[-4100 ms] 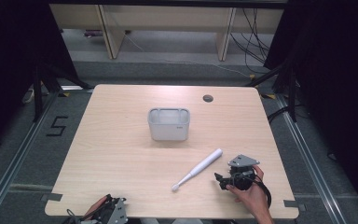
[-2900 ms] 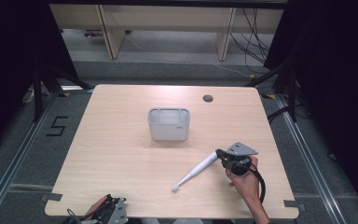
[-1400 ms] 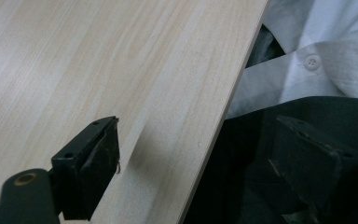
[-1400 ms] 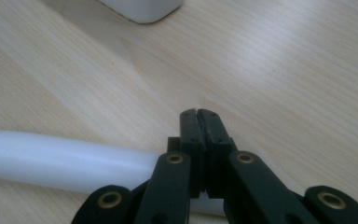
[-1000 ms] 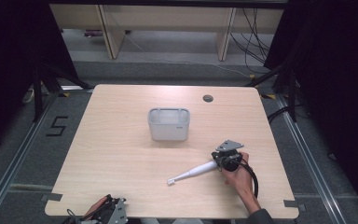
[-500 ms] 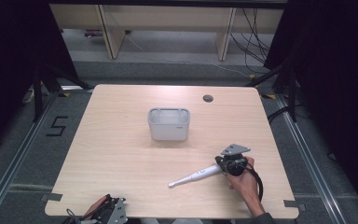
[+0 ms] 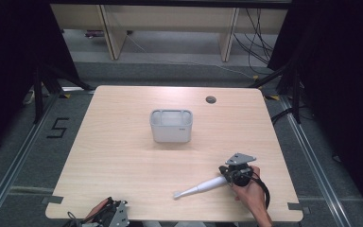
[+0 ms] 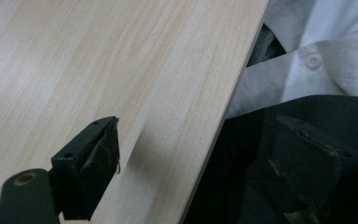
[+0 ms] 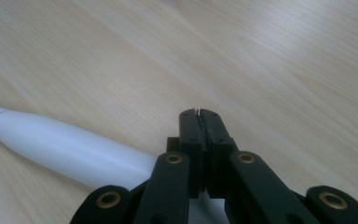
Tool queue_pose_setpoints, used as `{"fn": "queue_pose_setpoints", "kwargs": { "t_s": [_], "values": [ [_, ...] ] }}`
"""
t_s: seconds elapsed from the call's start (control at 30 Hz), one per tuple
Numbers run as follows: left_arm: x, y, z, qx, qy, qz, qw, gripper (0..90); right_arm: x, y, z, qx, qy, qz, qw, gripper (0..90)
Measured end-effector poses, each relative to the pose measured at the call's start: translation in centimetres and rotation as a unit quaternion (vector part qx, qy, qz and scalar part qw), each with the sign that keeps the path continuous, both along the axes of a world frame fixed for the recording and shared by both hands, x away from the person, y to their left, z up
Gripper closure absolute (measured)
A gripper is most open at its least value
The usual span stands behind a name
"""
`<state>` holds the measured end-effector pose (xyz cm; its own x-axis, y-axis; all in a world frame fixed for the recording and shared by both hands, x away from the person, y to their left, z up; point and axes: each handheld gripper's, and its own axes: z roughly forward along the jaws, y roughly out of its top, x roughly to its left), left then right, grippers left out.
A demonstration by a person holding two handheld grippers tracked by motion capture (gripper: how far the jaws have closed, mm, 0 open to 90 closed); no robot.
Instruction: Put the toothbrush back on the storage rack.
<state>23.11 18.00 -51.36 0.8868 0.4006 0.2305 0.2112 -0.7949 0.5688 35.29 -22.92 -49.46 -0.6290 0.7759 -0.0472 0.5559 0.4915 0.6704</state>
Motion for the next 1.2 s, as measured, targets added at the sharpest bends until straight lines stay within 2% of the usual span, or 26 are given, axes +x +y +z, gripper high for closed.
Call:
{"fn": "queue_pose_setpoints", "kwargs": {
  "t_s": [0.03,0.1,0.13,0.17,0.4,0.43,0.73,0.77,0.8,0.83,0.87,1.03,1.07,1.1,1.2],
  "values": [
    [0.0,0.0,0.0,0.0,0.0,0.0,1.0,15.2,-0.3,0.1,0.0,0.007,0.011,-0.006,0.9999,88.5],
    [0.0,0.0,0.0,0.0,0.0,0.0,1.0,15.2,-0.5,-0.1,-0.1,0.002,0.002,0.007,1.0,88.2],
    [0.0,0.0,0.0,0.0,0.001,-0.001,1.0,15.2,-0.8,0.0,-0.1,0.008,0.011,-0.001,0.9999,88.2],
    [0.0,0.0,0.0,0.0,0.001,0.0,1.0,15.2,-0.9,-0.1,0.0,0.005,0.007,0.007,0.9999,88.2],
    [0.0,0.0,0.0,0.001,0.002,0.001,1.0,15.2,-1.8,-0.3,0.0,0.001,0.008,0.004,1.0,88.2],
    [0.0,0.0,-0.1,-0.001,0.002,0.001,1.0,15.2,-1.8,-0.4,0.0,-0.005,0.004,0.011,0.9999,88.1],
    [0.0,0.0,-0.1,0.0,0.003,0.001,1.0,15.2,-3.0,-0.6,0.1,-0.016,-0.002,0.012,0.9998,88.0],
    [0.0,0.0,0.0,0.0,0.002,0.001,1.0,15.2,-3.2,-0.5,0.2,-0.011,0.008,0.005,0.9999,88.0],
    [0.0,0.0,-0.1,-0.001,0.002,0.001,1.0,15.2,-3.3,-0.6,0.1,-0.014,-0.003,0.008,0.9999,88.0],
    [0.0,0.0,0.0,0.0,0.002,0.0,1.0,15.2,-3.4,-0.5,0.2,-0.012,0.004,0.005,0.9999,88.0],
    [0.0,0.0,-0.1,0.0,0.003,0.0,1.0,15.2,-3.5,-0.6,0.1,-0.02,-0.003,0.01,0.9997,88.0],
    [0.0,0.0,0.0,0.0,0.002,0.001,1.0,15.2,-4.2,-0.6,0.2,-0.017,-0.003,0.007,0.9998,88.0],
    [0.0,0.0,-0.1,0.001,0.001,0.002,1.0,15.2,-4.4,-0.6,0.2,-0.014,0.004,0.006,0.9999,87.9],
    [0.0,0.0,-0.1,0.001,0.001,0.002,1.0,15.2,-4.5,-0.7,0.2,-0.017,-0.005,0.008,0.9998,87.9],
    [0.0,0.0,0.0,0.0,0.002,0.001,1.0,15.2,-5.0,-0.7,0.2,-0.019,-0.005,0.009,0.9998,87.7]
  ]
}}
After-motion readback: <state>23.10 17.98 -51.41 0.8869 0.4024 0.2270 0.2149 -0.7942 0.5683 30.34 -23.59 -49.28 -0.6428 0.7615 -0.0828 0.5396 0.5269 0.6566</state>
